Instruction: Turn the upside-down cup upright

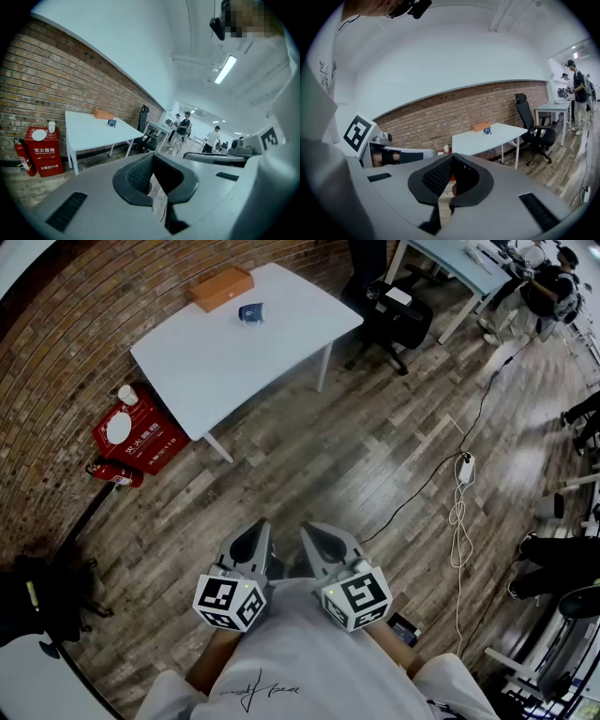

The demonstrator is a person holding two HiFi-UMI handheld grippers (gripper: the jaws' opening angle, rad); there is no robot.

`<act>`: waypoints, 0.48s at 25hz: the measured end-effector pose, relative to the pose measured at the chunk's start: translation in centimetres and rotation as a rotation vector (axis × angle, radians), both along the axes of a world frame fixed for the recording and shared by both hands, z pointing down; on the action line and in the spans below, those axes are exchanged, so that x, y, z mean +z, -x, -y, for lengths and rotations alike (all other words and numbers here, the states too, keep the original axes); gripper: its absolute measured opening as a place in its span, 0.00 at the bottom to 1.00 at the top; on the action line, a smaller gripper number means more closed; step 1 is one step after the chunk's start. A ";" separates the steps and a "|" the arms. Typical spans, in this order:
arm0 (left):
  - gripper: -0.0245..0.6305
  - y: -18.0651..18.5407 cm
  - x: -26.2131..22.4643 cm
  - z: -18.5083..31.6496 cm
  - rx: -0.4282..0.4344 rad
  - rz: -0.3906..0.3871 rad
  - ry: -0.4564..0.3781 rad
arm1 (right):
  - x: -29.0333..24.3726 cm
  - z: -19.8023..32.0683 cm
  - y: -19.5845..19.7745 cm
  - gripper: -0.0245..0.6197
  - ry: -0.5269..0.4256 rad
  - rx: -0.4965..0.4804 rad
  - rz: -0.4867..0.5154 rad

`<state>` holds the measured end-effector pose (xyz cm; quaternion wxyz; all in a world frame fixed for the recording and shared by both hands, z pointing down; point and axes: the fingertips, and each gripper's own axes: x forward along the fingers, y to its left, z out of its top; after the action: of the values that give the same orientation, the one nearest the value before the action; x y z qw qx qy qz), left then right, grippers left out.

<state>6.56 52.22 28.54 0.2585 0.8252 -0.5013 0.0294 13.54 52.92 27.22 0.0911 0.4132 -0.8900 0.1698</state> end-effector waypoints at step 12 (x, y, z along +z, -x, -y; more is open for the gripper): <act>0.05 -3.6 -0.6 -1.8 0.006 0.021 -0.052 | 0.7 -1.7 -2.7 0.07 -0.003 -0.025 0.039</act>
<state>10.20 54.03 27.92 0.2319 0.8327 -0.5022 0.0257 16.25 54.59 27.87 0.0752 0.3986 -0.8970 0.1753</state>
